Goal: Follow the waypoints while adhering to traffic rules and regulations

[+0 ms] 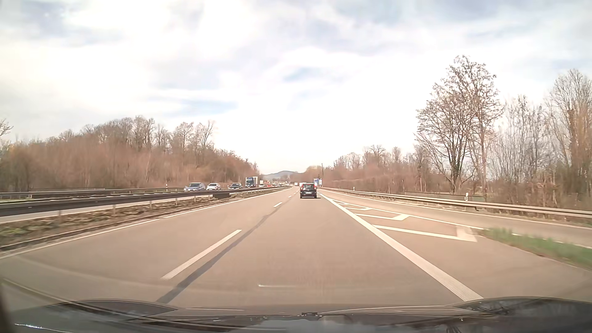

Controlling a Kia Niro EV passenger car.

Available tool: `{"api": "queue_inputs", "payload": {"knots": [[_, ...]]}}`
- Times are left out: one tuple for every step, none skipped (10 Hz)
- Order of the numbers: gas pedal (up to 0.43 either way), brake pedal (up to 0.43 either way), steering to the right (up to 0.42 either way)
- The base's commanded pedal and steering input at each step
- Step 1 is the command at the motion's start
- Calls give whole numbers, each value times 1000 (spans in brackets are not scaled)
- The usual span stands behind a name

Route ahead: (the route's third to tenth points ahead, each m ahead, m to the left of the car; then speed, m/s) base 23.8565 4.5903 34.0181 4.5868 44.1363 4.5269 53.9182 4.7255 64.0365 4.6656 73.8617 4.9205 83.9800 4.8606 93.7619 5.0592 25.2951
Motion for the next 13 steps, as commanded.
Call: {"api": "queue_inputs", "payload": {"knots": [[228, 0, 3], [228, 0, 3], [228, 0, 3], [228, 0, 3], [220, 0, 3], [220, 0, 3], [220, 0, 3], [209, 0, 3], [197, 0, 3], [177, 0, 3], [177, 0, 2], [177, 0, 2], [177, 0, 2]]}}
